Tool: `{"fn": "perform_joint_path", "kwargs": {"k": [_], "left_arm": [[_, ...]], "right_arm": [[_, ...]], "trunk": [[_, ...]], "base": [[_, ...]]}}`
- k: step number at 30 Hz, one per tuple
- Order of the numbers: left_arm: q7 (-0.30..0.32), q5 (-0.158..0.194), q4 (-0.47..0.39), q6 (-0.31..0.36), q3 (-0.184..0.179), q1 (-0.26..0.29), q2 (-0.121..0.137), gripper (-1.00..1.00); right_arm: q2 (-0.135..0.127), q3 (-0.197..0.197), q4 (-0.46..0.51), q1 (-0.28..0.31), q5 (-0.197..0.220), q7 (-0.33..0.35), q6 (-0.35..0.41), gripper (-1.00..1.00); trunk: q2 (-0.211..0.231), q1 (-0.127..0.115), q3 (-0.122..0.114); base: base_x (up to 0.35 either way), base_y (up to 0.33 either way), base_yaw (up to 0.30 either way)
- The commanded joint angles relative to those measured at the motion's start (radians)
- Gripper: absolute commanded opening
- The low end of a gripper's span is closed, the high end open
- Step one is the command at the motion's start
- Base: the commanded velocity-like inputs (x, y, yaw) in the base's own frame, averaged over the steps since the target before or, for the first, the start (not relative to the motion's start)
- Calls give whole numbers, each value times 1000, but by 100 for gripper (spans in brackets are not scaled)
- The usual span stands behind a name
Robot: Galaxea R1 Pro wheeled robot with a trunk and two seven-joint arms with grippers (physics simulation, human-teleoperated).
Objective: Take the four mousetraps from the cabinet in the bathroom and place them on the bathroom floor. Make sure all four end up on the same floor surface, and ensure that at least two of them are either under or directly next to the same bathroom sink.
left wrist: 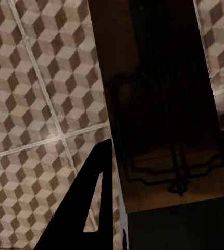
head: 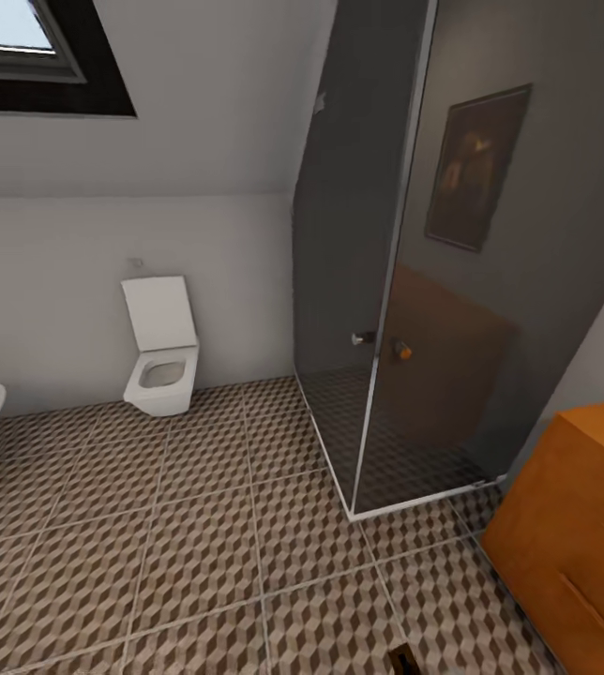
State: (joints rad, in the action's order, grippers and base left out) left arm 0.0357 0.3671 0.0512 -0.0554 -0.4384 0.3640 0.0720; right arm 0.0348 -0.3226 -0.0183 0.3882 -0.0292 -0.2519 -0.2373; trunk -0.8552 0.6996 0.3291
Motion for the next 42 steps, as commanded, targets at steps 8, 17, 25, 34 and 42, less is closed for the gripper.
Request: {"fn": "perform_joint_path", "kwargs": {"k": [8, 17, 25, 34, 42], "left_arm": [[0, 6, 4, -6, -8, 1, -1, -100], [0, 6, 4, -6, -8, 2, -1, -100], [0, 6, 4, -6, -8, 1, -1, -100], [0, 6, 4, -6, -8, 2, -1, -100], [0, 6, 4, -6, -8, 1, -1, -100]], "right_arm": [[1, -4, -2, 1, 0, -3, -4, -100], [1, -4, -3, 0, 0, -3, -4, -100], [1, -4, -3, 1, 0, -3, -4, -100], [1, -4, -3, 0, 0, -3, -4, -100], [-1, -4, -3, 1, 0, -2, -3, -100]], "trunk": [[-1, 0, 1], [-1, 0, 1], [-1, 0, 1], [-1, 0, 1], [-1, 0, 1]], "base": [[0, 0, 287], [0, 0, 287], [0, 0, 287], [0, 0, 287], [57, 42, 133]]}}
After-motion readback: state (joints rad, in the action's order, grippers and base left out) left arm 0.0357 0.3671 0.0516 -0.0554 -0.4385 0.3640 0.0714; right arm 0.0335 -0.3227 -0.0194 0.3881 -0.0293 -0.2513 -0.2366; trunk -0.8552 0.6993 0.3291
